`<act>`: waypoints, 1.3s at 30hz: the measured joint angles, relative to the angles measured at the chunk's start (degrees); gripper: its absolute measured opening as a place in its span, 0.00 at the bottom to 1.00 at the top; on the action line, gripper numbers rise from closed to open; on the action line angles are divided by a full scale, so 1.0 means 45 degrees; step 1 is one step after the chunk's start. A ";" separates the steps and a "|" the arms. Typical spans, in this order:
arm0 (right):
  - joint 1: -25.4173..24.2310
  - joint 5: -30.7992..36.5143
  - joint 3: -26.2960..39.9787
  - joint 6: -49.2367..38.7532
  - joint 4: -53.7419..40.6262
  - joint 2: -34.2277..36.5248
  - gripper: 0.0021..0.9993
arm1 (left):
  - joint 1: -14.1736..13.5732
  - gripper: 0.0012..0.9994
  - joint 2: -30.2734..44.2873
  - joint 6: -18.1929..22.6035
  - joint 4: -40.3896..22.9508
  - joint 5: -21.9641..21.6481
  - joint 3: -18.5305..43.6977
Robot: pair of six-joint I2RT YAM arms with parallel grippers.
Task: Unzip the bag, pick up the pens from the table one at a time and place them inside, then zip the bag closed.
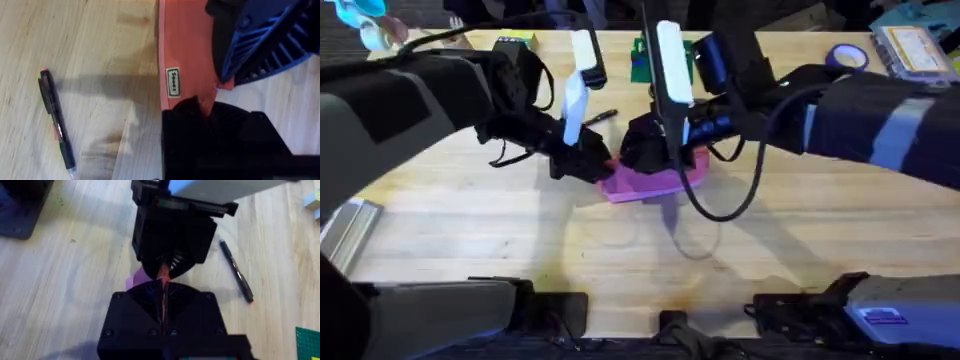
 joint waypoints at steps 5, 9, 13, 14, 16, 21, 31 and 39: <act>0.0212 0.0005 0.0000 0.0305 0.0327 0.0155 0.03 | 0.0000 0.04 0.0000 0.0000 -0.0010 0.0002 0.0000; 0.0235 0.0338 0.0182 0.0554 0.0161 0.0155 0.03 | 0.0000 0.04 0.0000 0.0000 0.0000 0.0003 0.0000; 0.0274 0.0376 0.0242 0.0658 0.0130 0.0145 0.37 | 0.0000 0.04 0.0000 0.0000 0.0005 0.0003 0.0000; 0.0287 0.0396 0.0273 0.0657 0.0075 0.0132 0.43 | 0.0000 0.04 0.0000 0.0000 0.0000 0.0006 0.0000; 0.0308 0.0535 0.0321 0.0663 -0.0138 0.0037 0.52 | 0.0000 0.04 0.0000 0.0000 0.0005 0.0003 0.0000; 0.0221 0.0864 0.0340 0.0677 -0.0807 -0.0677 0.70 | 0.0000 0.04 0.0000 0.0000 0.0005 0.0003 0.0000; -0.0911 0.1016 0.0350 0.0663 -0.2833 -0.3201 1.00 | 0.0000 0.04 0.0000 0.0000 0.0005 0.0003 0.0000; -0.1558 0.1796 0.0393 0.0670 -0.4713 -0.4992 1.00 | 0.0000 0.04 0.0000 0.0000 0.0003 0.0003 0.0000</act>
